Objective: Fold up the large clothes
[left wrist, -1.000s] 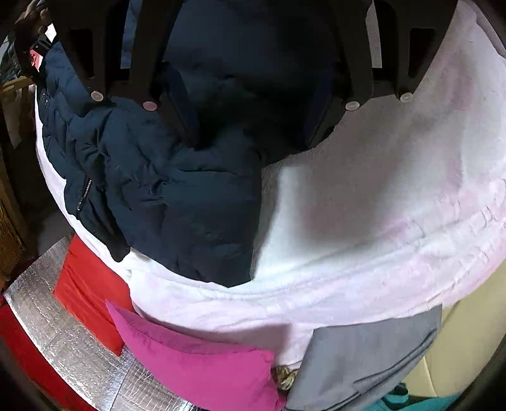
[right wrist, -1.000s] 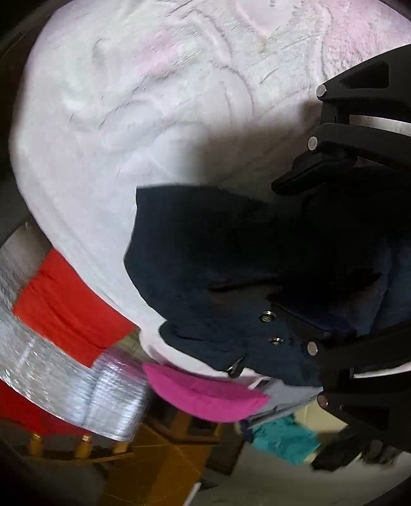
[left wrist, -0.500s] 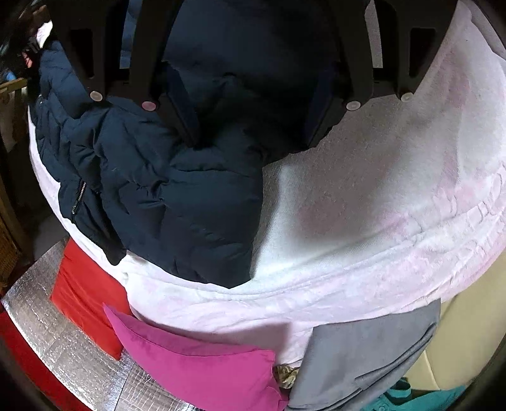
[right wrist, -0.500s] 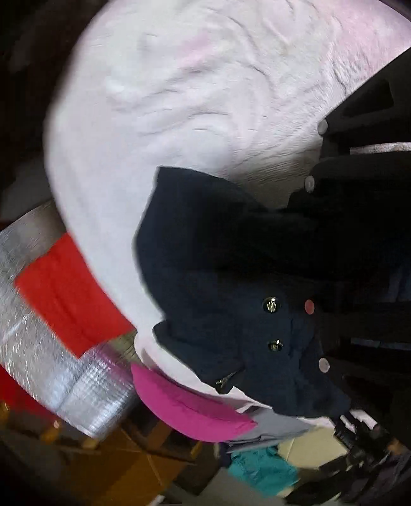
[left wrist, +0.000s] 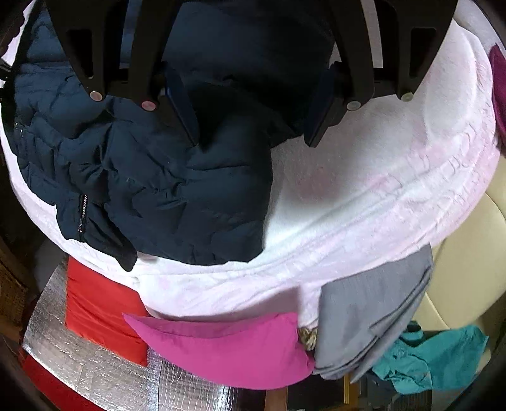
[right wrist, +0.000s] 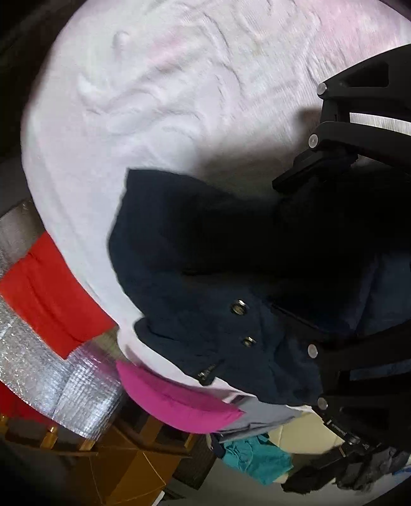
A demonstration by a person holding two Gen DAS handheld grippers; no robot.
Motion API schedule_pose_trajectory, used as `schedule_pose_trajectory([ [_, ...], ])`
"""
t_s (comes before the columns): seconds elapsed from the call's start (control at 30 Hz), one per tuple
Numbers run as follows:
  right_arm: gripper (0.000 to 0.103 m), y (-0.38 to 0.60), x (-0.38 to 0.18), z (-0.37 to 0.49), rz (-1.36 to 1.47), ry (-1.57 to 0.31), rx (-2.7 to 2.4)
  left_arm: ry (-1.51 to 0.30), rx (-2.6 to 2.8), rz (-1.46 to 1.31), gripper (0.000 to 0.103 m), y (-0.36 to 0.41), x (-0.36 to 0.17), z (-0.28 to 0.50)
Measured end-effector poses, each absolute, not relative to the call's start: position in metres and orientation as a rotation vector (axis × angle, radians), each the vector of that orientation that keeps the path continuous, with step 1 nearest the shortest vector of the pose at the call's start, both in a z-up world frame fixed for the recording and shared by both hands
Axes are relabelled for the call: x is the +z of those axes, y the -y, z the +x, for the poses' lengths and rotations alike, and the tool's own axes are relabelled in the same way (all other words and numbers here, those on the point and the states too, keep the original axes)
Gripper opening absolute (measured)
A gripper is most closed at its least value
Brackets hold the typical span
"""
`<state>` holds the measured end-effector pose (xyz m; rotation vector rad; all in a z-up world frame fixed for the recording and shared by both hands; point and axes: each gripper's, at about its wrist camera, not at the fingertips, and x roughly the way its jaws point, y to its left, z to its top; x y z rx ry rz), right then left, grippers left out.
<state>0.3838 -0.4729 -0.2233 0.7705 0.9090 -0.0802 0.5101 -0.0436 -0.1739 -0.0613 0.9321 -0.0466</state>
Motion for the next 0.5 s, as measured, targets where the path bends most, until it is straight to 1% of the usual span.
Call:
schedule_pose_trajectory([
  [0.03,0.07,0.465,-0.22,0.385,0.735,-0.901,-0.073,-0.928,-0.044,-0.056,0.069,0.044,-0.173,0.51],
  [0.07,0.061,0.462,-0.218,0.383,0.708,-0.896,-0.082,-0.923,-0.041,-0.05,0.069,0.044,-0.172,0.508],
  [0.1,0.055,0.457,-0.213,0.383,0.663,-0.887,-0.109,-0.916,-0.04,-0.043,0.069,0.044,-0.171,0.506],
  [0.13,0.045,0.453,-0.209,0.383,0.629,-0.874,-0.123,-0.912,-0.04,-0.039,0.069,0.045,-0.17,0.505],
  [0.17,0.04,0.45,-0.203,0.382,0.602,-0.854,-0.127,-0.906,-0.04,-0.036,0.069,0.045,-0.169,0.504],
  [0.27,0.036,0.443,-0.189,0.378,0.54,-0.796,-0.161,-0.886,-0.036,-0.02,0.069,0.046,-0.166,0.502],
  [0.33,0.036,0.439,-0.187,0.377,0.502,-0.776,-0.188,-0.874,-0.031,-0.006,0.069,0.047,-0.164,0.5],
  [0.4,0.036,0.437,-0.194,0.384,0.481,-0.808,-0.211,-0.866,-0.028,0.005,0.069,0.047,-0.163,0.499],
  [0.43,0.036,0.438,-0.205,0.39,0.468,-0.856,-0.225,-0.864,-0.028,0.008,0.069,0.047,-0.163,0.498],
  [0.5,0.036,0.442,-0.214,0.394,0.499,-0.887,-0.218,-0.862,-0.021,0.016,0.069,0.047,-0.163,0.498],
])
